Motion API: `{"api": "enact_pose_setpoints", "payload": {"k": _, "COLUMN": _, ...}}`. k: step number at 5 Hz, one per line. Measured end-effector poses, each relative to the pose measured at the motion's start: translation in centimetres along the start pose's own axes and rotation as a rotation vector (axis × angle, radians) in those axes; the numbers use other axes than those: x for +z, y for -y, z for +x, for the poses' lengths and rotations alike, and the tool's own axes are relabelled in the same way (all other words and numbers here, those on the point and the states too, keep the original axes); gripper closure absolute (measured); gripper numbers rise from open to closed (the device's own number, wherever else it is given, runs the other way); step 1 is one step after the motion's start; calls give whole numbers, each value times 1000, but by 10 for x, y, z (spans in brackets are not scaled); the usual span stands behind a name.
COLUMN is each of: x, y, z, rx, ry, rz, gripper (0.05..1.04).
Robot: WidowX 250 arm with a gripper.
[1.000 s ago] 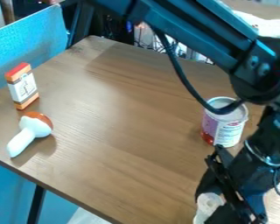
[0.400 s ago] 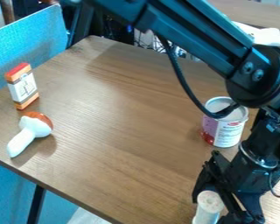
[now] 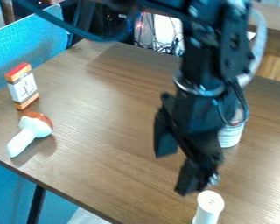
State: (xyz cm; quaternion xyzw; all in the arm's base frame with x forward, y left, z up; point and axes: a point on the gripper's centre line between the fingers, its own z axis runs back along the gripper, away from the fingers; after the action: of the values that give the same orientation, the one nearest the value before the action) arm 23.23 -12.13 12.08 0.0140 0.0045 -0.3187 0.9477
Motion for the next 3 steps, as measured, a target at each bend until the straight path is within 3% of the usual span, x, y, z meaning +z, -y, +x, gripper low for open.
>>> {"api": "enact_pose_setpoints", "payload": {"k": 1, "x": 16, "y": -22, "z": -34, "rx": 121, "ry": 43, "rz": 3, "gripper": 82}}
{"api": "enact_pose_setpoints", "payload": {"k": 3, "x": -5, "y": -98, "z": -88, "rx": 466, "ry": -117, "rz": 65, "gripper": 82}}
